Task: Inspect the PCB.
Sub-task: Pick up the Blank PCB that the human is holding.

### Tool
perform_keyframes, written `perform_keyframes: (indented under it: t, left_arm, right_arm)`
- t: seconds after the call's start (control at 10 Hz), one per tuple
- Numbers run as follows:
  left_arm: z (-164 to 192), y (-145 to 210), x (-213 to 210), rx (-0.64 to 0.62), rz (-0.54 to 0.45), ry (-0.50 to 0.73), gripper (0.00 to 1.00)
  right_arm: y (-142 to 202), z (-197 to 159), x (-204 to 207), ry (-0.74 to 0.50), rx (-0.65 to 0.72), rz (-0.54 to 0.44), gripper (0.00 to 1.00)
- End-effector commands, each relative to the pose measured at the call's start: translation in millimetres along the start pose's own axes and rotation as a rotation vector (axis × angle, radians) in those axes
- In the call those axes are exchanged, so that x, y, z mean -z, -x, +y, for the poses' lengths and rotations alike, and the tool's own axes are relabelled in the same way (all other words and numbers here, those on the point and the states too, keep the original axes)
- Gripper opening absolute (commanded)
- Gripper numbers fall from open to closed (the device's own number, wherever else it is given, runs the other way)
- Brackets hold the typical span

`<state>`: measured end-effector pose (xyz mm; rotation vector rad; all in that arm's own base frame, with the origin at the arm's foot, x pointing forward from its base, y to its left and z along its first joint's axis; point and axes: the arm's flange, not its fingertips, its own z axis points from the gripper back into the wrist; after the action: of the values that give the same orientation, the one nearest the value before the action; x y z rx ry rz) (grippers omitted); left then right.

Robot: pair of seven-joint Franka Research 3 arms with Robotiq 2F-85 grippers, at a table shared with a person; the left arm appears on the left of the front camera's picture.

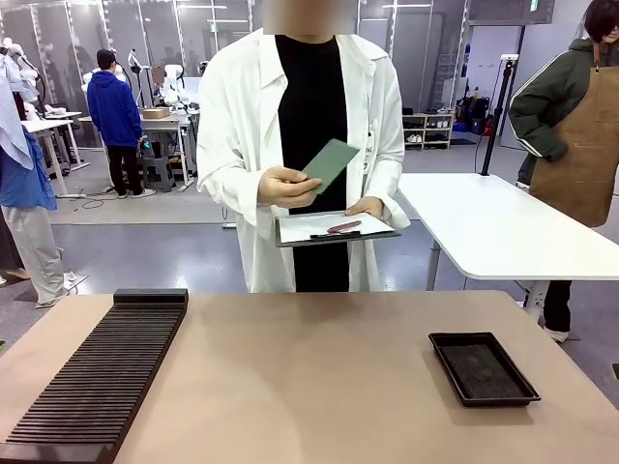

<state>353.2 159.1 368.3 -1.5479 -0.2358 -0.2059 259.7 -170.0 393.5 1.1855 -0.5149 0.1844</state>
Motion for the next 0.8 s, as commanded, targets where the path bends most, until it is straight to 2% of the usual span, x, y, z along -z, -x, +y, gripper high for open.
perform_keyframes:
  t: [0.0,0.7]
  left_arm:
    - [-0.3,0.5,-1.0,-0.001,0.006,-0.003,1.0]
    - [-0.3,0.5,-1.0,-0.001,0.006,-0.003,1.0]
  right_arm:
    - [-0.6,0.3,-1.0,-0.008,-0.021,-0.014,1.0]
    - [-0.6,0.3,-1.0,-0.008,-0.021,-0.014,1.0]
